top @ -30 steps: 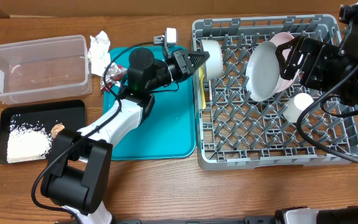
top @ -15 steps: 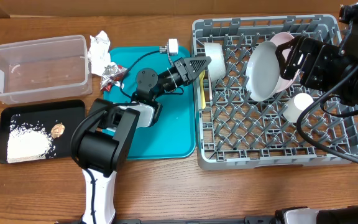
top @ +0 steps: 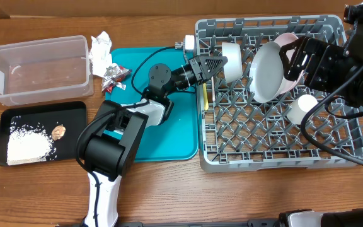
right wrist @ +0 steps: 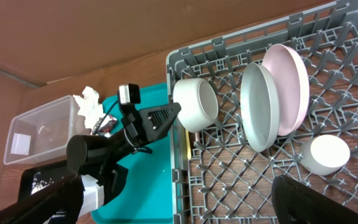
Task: Sort waste into correct bins and load items into the dishwasher rack
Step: 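Set the white bowl into the rack's left side and open the left gripper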
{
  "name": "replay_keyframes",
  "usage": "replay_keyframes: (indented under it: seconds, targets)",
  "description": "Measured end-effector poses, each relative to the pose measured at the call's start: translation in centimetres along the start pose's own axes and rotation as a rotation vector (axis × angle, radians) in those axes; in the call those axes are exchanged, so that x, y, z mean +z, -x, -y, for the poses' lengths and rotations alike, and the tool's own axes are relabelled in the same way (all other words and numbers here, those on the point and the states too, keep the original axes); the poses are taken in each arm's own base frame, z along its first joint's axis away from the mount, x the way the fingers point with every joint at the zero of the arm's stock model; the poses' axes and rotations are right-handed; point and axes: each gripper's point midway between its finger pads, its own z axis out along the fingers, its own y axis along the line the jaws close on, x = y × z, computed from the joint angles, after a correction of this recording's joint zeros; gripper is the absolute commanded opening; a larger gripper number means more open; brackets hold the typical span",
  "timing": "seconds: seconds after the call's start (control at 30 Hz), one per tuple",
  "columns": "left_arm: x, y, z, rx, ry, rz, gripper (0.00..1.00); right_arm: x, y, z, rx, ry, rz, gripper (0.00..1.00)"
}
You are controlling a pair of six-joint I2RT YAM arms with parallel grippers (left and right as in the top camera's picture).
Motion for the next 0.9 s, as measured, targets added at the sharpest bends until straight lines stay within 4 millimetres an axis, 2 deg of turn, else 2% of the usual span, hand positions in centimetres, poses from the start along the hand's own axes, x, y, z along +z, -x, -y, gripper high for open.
replay_keyframes:
  seconds: [0.3, 0.4, 0.53, 0.63, 0.67, 0.7, 0.73, 0.83, 0.9]
  targets:
    - [-0.3, -0.5, -0.6, 0.022, 0.019, -0.039, 0.04, 0.0, 0.0, 0.0, 0.0, 0.001, 0.001, 1.0]
    - [-1.3, -0.1, -0.8, 0.035, 0.02, -0.069, 0.04, 0.0, 0.0, 0.0, 0.0, 0.0, 0.0, 1.0]
    - [-3.2, 1.3, -2.2, 0.0, 0.064, -0.08, 0.04, 0.0, 0.0, 0.0, 0.0, 0.0, 0.0, 1.0]
    - [-3.6, 1.1, -3.3, -0.043, 0.101, -0.097, 0.04, 0.0, 0.0, 0.0, 0.0, 0.0, 0.0, 1.0]
    - [-3.6, 0.9, -3.5, -0.051, 0.106, -0.104, 0.12, 0.0, 0.0, 0.0, 0.0, 0.0, 0.0, 1.0]
    - [-3.6, 0.9, -3.5, -0.053, 0.107, -0.107, 0.37, 0.0, 0.0, 0.0, 0.0, 0.0, 0.001, 1.0]
    - [-3.6, 0.8, -3.6, -0.05, 0.107, -0.109, 0.49, 0.0, 0.0, 0.0, 0.0, 0.0, 0.001, 1.0]
    - [-3.7, 1.2, -3.0, -0.028, 0.086, -0.102, 0.68, 0.0, 0.0, 0.0, 0.0, 0.0, 0.0, 1.0]
    - [-4.1, 1.5, -2.6, -0.028, 0.071, -0.107, 0.93, 0.0, 0.0, 0.0, 0.0, 0.0, 0.0, 1.0]
